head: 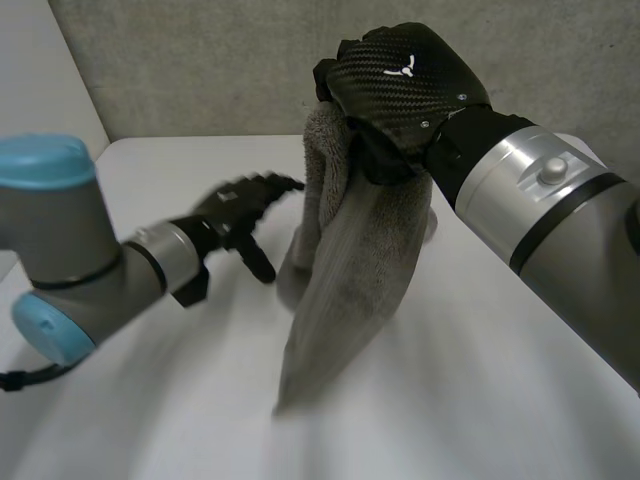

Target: Fold the laundry

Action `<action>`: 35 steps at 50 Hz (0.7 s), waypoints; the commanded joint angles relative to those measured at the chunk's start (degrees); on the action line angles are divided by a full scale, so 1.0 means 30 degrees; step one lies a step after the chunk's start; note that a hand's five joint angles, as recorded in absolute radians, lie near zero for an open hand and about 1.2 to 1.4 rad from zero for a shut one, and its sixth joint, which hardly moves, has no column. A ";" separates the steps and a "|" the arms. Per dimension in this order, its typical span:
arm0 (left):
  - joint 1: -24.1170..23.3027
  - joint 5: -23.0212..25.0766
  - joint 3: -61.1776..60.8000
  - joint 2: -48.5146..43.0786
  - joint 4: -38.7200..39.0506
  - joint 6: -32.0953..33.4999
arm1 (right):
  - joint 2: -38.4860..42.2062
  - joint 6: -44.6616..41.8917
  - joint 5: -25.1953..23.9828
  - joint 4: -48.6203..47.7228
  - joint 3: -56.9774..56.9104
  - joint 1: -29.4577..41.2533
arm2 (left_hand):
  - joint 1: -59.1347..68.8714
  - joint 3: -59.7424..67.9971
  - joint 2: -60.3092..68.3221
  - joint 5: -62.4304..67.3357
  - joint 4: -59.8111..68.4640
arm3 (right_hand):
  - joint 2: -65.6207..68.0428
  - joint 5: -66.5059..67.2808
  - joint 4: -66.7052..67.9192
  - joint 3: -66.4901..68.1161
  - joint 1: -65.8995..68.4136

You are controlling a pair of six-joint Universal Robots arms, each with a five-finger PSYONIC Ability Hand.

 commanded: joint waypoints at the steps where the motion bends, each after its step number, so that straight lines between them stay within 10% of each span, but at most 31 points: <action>1: -0.1770 0.0834 -0.0416 -0.2299 0.1121 -0.0480 | -0.0480 0.0163 -0.0031 0.0534 0.0949 0.0783 | 0.0046 0.0178 0.0220 -0.0420 0.0150 | 0.4193 0.4693 0.3979 0.4001 0.8253; 10: -0.2709 0.0746 -0.0593 -0.3563 0.2033 -0.1652 | -0.1594 0.0251 -0.0089 0.1269 0.1976 0.1724 | 0.3258 0.3389 0.3432 0.2792 0.3361 | 0.4193 0.4693 0.3979 0.4001 0.8253; 14: -0.2797 0.0309 -0.0331 -0.3301 0.2383 -0.2235 | -0.2005 0.0105 0.0086 0.1093 0.2211 0.1491 | 2.3344 2.3476 2.3518 2.2878 2.3448 | 0.4193 0.4693 0.3979 0.4001 0.8253; 25: 0.0188 -0.6864 -0.0622 0.2669 0.3820 -0.2267 | 0.1034 -0.1824 0.0698 0.1357 -0.0038 -0.1757 | 2.3380 2.3511 2.3554 2.2914 2.3484 | 0.4193 0.4693 0.3979 0.4001 0.8253; 35: -0.0595 -0.7837 -0.3425 0.7150 0.2975 -0.2091 | 0.4553 -0.3878 0.3659 0.1270 -0.4873 -0.1939 | 2.3380 2.3511 2.3554 2.2914 2.3484 | 0.4193 0.4693 0.3979 0.4001 0.8253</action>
